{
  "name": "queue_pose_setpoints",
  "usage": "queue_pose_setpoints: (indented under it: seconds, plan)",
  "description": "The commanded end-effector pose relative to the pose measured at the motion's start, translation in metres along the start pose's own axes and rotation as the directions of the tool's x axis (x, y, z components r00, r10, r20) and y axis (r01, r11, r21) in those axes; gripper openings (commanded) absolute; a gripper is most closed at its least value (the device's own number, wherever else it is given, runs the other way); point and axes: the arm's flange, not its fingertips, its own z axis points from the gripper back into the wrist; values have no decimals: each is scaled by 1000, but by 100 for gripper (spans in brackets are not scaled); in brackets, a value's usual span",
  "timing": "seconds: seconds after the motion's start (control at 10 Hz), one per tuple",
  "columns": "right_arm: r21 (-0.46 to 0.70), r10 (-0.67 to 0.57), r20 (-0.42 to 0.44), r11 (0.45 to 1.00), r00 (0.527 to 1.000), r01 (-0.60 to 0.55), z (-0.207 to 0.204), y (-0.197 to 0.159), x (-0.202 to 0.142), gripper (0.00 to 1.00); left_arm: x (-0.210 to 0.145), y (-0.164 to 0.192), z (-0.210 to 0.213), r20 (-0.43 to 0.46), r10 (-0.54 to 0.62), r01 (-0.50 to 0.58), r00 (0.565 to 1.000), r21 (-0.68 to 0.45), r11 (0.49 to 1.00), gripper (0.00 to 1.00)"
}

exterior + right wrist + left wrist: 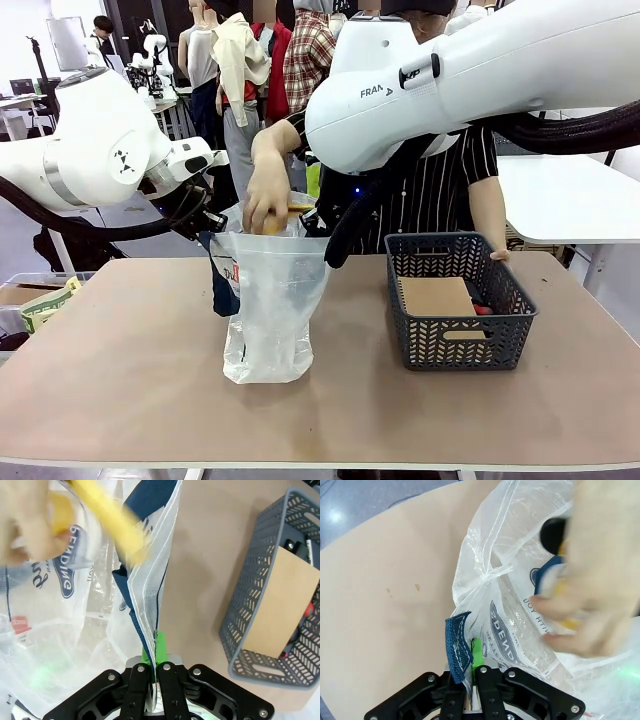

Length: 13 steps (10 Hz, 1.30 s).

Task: Transfer purchased items from the store into the shopping bag.
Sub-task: Move the Reusable shopping bag to the right side of the table.

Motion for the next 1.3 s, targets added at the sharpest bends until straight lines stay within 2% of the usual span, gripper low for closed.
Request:
queue_pose_setpoints:
  seconds: [0.0, 1.2]
  plan:
    - [-4, 2, 0, 1000, 1000, -2, -1, -1, -1, 0, 0, 1, 0, 0, 1, -1, 1000, 1, 1000, 0]
    - [-4, 2, 0, 1000, 1000, -2, -1, -1, -1, 0, 0, 1, 0, 0, 1, -1, 1000, 1, 1000, 0]
